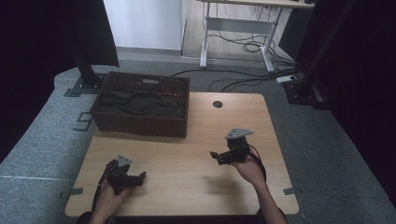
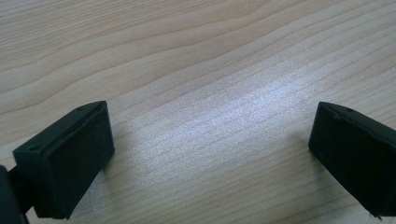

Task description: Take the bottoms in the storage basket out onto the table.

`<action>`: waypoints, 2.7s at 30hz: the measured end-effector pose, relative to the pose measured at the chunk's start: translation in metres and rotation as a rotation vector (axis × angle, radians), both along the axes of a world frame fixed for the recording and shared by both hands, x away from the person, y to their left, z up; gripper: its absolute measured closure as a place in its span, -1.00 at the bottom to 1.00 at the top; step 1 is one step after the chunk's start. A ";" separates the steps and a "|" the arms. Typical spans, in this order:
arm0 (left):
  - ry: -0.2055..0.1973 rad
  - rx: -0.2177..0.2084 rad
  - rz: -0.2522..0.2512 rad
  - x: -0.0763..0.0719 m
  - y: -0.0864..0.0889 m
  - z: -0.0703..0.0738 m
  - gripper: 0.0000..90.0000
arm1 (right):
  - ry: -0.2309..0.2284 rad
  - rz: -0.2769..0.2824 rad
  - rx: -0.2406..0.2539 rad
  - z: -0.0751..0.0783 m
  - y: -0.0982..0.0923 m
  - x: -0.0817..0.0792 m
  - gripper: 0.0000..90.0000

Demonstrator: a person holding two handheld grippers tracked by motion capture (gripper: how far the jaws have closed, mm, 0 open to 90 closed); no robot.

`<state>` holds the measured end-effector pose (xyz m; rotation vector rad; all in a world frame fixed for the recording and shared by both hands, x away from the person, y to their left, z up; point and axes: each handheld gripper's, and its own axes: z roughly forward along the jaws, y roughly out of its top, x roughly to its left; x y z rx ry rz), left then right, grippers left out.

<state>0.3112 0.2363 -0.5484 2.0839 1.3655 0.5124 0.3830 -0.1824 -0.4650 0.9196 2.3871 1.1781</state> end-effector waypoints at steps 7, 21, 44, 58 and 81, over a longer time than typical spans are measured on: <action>-0.001 -0.001 0.002 0.000 0.000 0.000 -1.00 | -0.005 0.009 -0.001 0.005 0.010 0.007 -0.97; 0.000 -0.001 0.002 0.000 0.000 0.000 -1.00 | 0.000 0.026 -0.004 0.011 0.021 0.016 -0.94; 0.001 0.000 0.003 0.000 0.000 0.000 -1.00 | -0.001 0.081 -0.027 0.020 0.050 0.034 -0.91; 0.000 0.000 0.004 0.000 -0.001 0.000 -1.00 | -0.008 0.111 -0.042 0.030 0.069 0.046 -0.91; 0.000 -0.002 0.005 0.000 -0.001 0.000 -1.00 | 0.004 0.152 -0.058 0.039 0.092 0.062 -0.90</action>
